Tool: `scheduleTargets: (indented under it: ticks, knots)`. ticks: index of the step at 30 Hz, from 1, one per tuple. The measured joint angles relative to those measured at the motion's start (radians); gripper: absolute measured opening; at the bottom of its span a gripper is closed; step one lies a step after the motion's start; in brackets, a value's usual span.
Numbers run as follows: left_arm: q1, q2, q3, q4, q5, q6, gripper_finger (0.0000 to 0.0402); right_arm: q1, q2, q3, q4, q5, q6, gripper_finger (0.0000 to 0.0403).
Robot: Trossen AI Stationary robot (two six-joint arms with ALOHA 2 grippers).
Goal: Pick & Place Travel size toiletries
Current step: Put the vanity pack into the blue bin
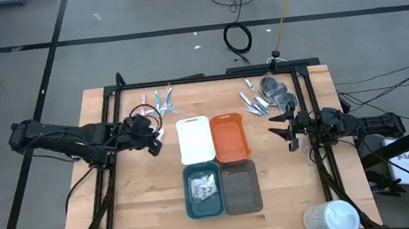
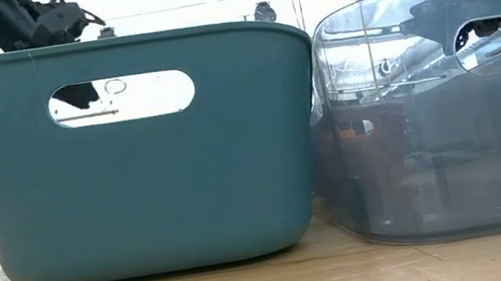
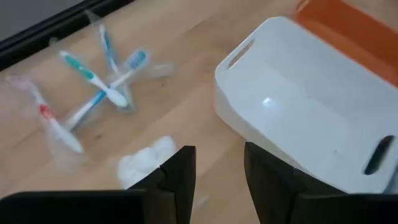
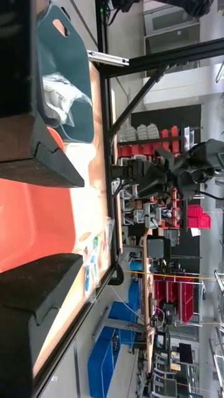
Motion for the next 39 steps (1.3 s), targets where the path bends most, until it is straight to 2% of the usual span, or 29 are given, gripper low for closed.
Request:
scheduleTargets:
  ticks: [5, 12, 16, 20, 24, 31, 39]
  knots:
    - [-0.001, 0.045, -0.001, 0.006, -0.005, -0.048, 0.014, 0.0, 0.0, 0.0, 0.0, 0.0, 0.0, 0.0176]
    - [0.04, 0.165, -0.001, -0.004, -0.001, -0.076, 0.0207, 0.0, 0.0, 0.0, 0.0, 0.0, 0.0, 0.0172]
    - [0.103, 0.241, -0.001, -0.045, 0.035, -0.102, 0.0249, 0.0, 0.0, 0.0, 0.0, 0.0, 0.0, 0.0175]
    - [0.181, 0.311, -0.001, -0.089, 0.118, -0.099, 0.0272, 0.0, 0.0, 0.0, 0.0, 0.0, 0.0, 0.0175]
    - [0.247, 0.364, -0.012, -0.074, 0.158, -0.032, 0.0272, 0.0, 0.0, 0.0, 0.0, 0.0, 0.0, 0.0172]
    - [0.328, 0.414, -0.053, 0.04, 0.267, 0.062, 0.0247, 0.0, 0.0, 0.0, 0.0, 0.0, 0.0, 0.0175]
    - [0.387, 0.433, -0.104, 0.077, 0.275, 0.037, 0.0224, 0.0, 0.0, 0.0, 0.0, 0.0, 0.0, 0.0172]
